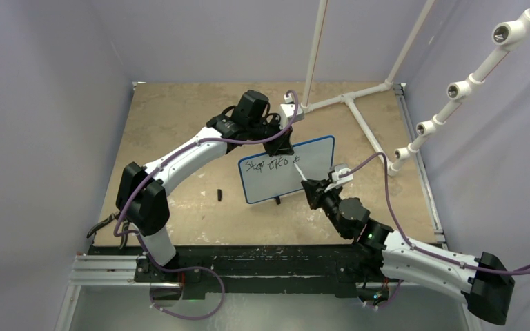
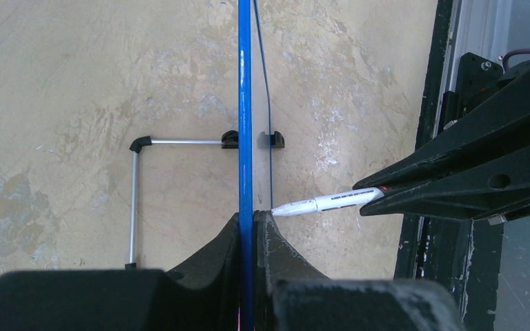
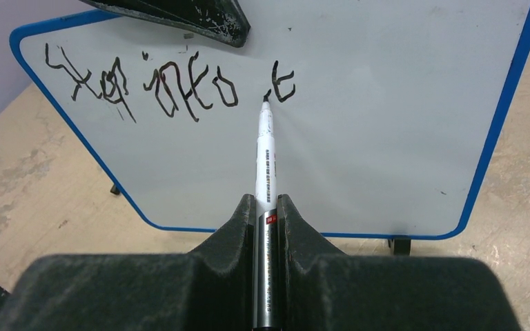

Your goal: Write a sentence on the whiteboard

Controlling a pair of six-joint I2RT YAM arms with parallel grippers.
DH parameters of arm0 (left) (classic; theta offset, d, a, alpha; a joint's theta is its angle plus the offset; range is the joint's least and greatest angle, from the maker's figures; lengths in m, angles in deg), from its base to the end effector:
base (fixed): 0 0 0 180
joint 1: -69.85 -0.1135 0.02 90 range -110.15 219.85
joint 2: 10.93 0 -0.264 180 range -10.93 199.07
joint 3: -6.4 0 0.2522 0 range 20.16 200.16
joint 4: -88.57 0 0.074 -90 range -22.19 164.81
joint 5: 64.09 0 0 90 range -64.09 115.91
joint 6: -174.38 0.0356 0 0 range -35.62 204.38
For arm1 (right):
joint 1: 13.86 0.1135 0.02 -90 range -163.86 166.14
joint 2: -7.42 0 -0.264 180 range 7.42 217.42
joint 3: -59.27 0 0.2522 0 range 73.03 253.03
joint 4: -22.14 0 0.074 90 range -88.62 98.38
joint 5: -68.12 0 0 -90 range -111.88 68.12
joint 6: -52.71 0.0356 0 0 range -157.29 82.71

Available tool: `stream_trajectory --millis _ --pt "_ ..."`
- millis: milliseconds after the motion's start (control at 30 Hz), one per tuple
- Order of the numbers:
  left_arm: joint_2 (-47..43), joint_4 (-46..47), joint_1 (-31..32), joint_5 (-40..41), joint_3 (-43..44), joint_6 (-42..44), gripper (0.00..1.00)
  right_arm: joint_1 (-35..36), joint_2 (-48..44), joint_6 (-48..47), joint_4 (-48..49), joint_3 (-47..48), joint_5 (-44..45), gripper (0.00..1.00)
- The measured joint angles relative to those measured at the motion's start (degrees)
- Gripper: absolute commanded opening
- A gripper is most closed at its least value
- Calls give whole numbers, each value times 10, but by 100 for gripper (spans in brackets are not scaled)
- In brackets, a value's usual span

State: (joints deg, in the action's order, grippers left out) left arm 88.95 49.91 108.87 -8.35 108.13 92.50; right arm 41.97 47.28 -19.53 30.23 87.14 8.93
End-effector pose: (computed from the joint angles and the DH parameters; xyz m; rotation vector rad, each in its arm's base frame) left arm 0.2983 -0.2675 0.3198 1.2027 1.8994 -0.9564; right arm 0.1097 0.1291 0.2232 -0.1329 1.6518 0.5438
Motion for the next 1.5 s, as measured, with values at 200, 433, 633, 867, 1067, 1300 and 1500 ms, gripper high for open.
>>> stream_trajectory --millis 200,433,633,867,1067,1300,1500 --pt "0 0 0 0 0 0 0 0 -10 4 -2 0 13 0" --pt "0 0 0 0 0 0 0 0 -38 6 0 -3 27 0" --pt "0 -4 0 -2 0 7 0 0 -78 5 -3 -19 27 0" --pt "0 -38 -5 -16 11 29 0 0 -96 6 -9 -22 27 0" --pt "0 -57 -15 -27 14 39 0 0 -82 5 -12 -22 19 0" --pt "0 -60 -17 -32 14 40 0 0 -75 2 -9 -22 11 0" --pt "0 -60 -17 -35 14 41 0 0 -44 -2 1 -22 11 0"
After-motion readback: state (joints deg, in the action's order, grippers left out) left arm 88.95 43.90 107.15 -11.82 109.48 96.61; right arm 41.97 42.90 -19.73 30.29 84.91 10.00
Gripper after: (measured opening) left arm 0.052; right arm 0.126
